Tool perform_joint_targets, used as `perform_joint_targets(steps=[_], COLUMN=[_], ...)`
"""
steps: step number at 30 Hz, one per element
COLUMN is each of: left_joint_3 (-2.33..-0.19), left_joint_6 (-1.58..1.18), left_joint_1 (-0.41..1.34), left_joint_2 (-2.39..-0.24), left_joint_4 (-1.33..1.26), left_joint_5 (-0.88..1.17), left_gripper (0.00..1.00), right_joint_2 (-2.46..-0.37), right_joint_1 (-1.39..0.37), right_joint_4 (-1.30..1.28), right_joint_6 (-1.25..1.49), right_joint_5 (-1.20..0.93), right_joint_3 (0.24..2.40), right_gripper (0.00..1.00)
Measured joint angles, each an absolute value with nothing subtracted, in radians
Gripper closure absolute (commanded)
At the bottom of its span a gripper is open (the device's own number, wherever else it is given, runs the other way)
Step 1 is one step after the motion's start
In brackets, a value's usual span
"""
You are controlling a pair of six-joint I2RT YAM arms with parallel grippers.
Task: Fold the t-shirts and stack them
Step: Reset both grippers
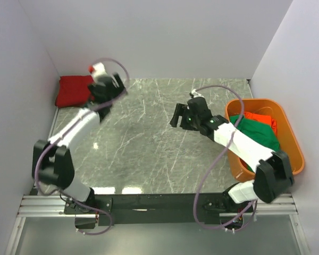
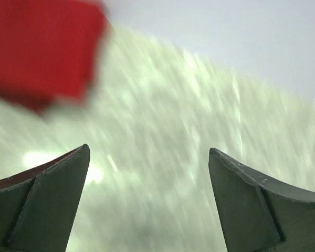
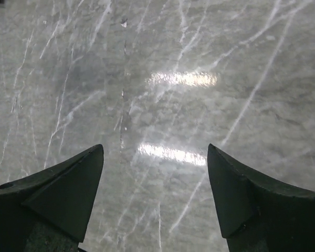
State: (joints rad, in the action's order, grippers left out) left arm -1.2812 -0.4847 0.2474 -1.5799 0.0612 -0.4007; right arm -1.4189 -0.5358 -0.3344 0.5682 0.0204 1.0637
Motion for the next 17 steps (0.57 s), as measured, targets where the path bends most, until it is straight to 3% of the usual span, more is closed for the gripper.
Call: perform_joint_targets(steps=[9,17], left_joint_3=[-0.836,-0.757], left_joint_6=[-0.622,-0.691], left_joint_1=[0.688,0.813], left_joint_2=[-1.298,-1.194], left_joint_4=[0.092,0.141], left_joint_5=[-0.499,-0.556], left_gripper=[0.01,0.00], right_joint_2=[-1.062,-0.764], right_joint_1=[-0.536,-0.536], right_joint_4=[-0.320,-0.318], right_joint_6=[0.584,0.614], right_joint_5=[0.130,0.210], right_joint_3=[0.821,0.620], right_gripper=[0.12,0.11])
